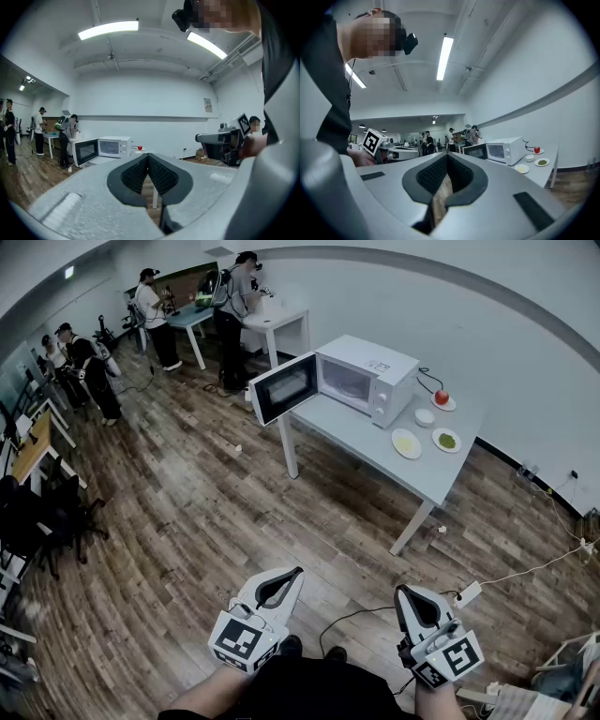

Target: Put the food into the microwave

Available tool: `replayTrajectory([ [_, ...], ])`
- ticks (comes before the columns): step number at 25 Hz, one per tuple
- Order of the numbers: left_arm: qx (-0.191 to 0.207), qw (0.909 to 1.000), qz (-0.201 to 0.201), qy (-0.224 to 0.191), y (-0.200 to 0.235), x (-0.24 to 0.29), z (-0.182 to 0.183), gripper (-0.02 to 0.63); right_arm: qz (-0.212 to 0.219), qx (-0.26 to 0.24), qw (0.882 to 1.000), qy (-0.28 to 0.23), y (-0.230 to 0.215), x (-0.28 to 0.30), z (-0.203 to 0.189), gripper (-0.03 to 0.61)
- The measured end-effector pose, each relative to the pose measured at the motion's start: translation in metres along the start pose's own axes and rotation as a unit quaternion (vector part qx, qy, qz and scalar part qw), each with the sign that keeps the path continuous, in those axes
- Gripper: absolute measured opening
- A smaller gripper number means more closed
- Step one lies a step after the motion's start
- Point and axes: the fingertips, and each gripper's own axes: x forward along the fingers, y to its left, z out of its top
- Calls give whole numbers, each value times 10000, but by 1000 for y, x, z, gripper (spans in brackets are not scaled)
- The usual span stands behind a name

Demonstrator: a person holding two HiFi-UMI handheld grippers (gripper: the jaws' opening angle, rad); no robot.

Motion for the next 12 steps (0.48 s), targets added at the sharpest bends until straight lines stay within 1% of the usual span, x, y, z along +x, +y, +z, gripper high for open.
replayTrajectory([
  [12,45,9999,98,-10,-49,16,6,8,157,-73,9998,-63,-22,-50,7,12],
])
